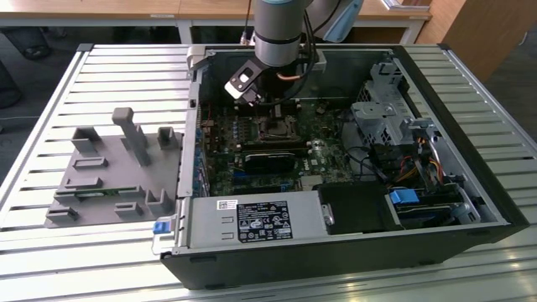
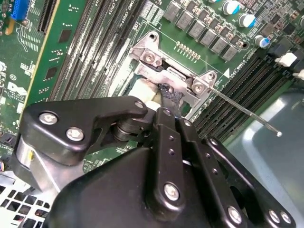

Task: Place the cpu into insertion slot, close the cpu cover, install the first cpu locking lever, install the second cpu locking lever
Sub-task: 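Close the cpu cover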

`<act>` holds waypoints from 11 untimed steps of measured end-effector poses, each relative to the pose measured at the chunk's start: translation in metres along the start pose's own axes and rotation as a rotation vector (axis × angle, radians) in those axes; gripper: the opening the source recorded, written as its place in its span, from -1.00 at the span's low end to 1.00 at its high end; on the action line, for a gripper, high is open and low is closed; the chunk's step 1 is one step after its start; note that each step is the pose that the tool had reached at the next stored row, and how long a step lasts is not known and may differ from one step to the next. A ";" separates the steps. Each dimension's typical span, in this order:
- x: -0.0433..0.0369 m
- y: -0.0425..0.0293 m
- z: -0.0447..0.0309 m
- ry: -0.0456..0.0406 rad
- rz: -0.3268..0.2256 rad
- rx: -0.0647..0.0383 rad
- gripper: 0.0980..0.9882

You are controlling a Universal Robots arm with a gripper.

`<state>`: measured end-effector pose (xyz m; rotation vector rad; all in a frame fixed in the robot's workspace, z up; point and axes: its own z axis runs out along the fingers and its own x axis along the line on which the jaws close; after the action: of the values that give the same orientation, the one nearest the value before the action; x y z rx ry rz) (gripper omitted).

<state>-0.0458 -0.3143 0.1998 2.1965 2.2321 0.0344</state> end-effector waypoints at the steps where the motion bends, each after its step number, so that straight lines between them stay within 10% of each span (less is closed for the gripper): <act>1: 0.0000 0.0000 -0.0003 0.0015 -0.001 0.000 -0.98; 11: -0.0037 -0.0044 -0.0032 0.0033 -0.037 -0.015 -0.98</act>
<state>-0.0501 -0.3181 0.2029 2.1493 2.2654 0.0544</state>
